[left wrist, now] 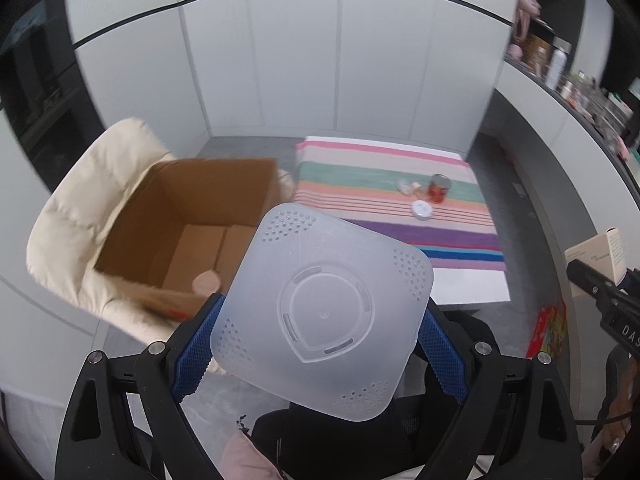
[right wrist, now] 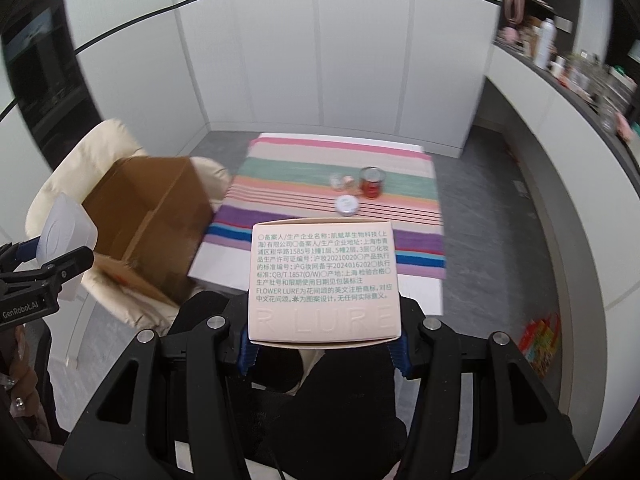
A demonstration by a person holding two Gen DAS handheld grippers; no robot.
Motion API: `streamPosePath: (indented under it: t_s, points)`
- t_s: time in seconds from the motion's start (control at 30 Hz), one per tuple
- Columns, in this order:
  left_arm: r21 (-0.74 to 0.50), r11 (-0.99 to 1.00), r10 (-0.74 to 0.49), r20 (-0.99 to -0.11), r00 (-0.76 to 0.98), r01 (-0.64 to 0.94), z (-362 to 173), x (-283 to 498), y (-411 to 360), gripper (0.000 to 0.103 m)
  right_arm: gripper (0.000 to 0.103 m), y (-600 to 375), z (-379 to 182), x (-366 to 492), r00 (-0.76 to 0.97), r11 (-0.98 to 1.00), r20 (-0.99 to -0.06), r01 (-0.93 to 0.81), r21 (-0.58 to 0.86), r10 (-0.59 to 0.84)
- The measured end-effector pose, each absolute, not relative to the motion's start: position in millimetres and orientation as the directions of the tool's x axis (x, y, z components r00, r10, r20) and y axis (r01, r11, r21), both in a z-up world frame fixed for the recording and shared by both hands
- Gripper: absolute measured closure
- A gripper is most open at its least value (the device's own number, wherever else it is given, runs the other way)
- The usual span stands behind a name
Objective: Organize objects
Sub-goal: 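Carry the held cream box and frosted case over the cardboard box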
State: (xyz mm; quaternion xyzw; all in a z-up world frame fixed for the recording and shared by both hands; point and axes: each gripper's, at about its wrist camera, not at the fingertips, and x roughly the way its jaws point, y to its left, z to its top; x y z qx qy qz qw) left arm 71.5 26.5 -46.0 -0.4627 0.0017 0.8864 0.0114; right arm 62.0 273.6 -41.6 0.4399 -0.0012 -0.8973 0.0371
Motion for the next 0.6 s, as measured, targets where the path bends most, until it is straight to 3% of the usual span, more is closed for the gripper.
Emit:
streamPosePath:
  t_s: [0.6]
  points:
    - [-0.027, -0.957, -0.131, -0.845, -0.518, 0.287, -67.3, 118.4, -109.6, 0.011, 0.049, 93.1, -77.4, 41.3, -0.470, -0.870, -0.828, 0.491, 0.042, -0.305]
